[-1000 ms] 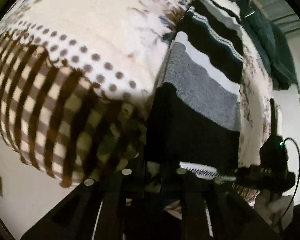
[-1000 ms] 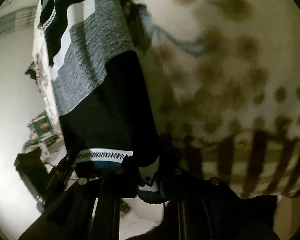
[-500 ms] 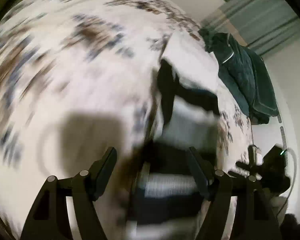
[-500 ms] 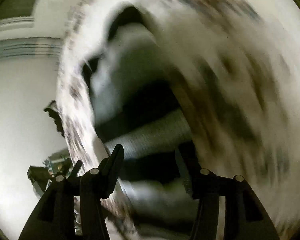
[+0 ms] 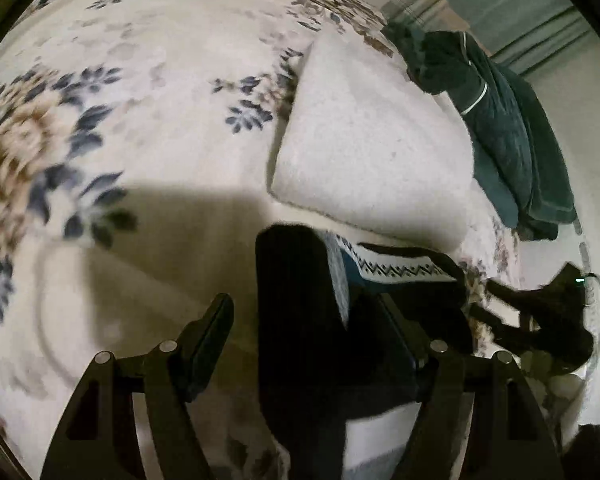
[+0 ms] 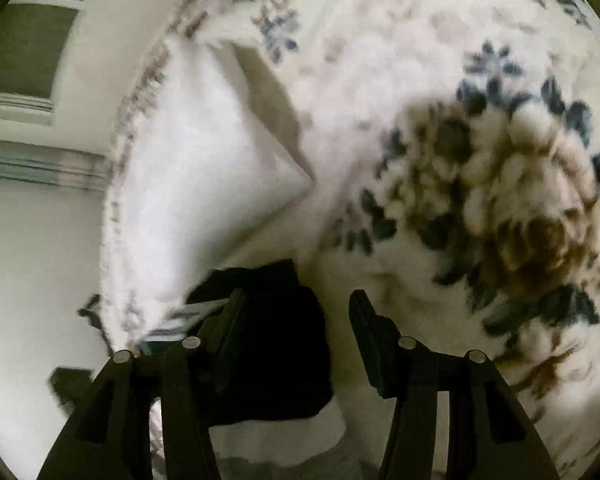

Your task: Fold small clothes

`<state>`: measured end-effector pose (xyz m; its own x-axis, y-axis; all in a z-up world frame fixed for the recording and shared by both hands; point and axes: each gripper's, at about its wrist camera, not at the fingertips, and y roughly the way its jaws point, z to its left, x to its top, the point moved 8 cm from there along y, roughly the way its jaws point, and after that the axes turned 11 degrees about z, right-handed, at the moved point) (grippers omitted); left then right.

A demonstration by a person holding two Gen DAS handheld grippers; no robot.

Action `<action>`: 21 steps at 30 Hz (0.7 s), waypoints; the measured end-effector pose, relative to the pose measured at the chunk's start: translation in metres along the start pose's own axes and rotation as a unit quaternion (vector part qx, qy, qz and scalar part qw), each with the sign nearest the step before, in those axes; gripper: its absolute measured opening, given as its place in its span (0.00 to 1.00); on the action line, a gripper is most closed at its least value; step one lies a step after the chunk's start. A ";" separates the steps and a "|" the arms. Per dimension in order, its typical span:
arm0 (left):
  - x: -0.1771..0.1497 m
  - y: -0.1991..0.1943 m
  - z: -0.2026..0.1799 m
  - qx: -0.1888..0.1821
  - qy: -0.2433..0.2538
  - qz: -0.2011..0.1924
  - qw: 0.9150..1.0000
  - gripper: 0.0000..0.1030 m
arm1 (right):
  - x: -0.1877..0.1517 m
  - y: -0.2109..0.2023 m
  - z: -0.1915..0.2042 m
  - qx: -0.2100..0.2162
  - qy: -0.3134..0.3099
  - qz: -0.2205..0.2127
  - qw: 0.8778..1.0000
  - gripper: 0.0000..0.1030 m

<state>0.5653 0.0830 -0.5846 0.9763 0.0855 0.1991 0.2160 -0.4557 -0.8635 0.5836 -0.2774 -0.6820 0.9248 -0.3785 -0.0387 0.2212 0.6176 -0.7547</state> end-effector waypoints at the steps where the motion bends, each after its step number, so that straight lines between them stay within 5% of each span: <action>1: 0.006 0.005 0.001 0.004 0.002 0.000 1.000 0.67 | -0.001 -0.004 0.002 0.008 -0.013 -0.001 1.000 0.62; 3: 0.015 0.008 0.001 0.001 0.010 -0.013 1.000 0.57 | -0.006 0.014 0.015 0.005 -0.036 0.024 0.999 0.66; 4: 0.019 0.010 0.000 -0.008 0.016 -0.018 1.000 0.12 | -0.008 0.027 0.020 0.001 -0.041 0.044 0.998 0.66; 5: 0.023 0.013 0.000 -0.012 0.020 -0.013 1.000 0.11 | -0.013 0.045 0.024 -0.001 -0.043 0.073 0.996 0.66; 6: 0.026 0.015 0.002 -0.015 0.016 -0.011 1.000 0.11 | -0.013 0.054 0.025 -0.002 -0.045 0.094 0.994 0.63; 8: 0.031 0.016 0.004 -0.025 0.013 -0.015 1.000 0.11 | -0.004 0.068 0.017 -0.035 -0.046 0.098 0.994 0.15; 14: 0.034 0.037 0.019 -0.035 -0.014 0.014 0.999 0.15 | 0.032 0.054 -0.018 -0.068 0.023 0.051 0.996 0.13; 16: 0.029 0.027 0.020 -0.038 -0.029 0.016 0.999 0.30 | 0.028 0.051 -0.019 -0.062 0.033 0.062 0.996 0.15; 19: 0.019 0.003 0.019 -0.032 -0.027 0.006 0.999 0.53 | 0.021 0.038 -0.012 -0.053 0.022 0.077 0.995 0.46; 21: 0.001 -0.022 0.015 -0.033 -0.019 -0.011 0.999 0.57 | -0.005 0.028 0.002 -0.031 -0.002 0.096 0.995 0.50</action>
<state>0.5618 0.1062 -0.5727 0.9716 0.1294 0.1980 0.2364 -0.5101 -0.8270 0.5863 -0.2565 -0.7015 0.9497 -0.2544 -0.1829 0.0214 0.6351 -0.7722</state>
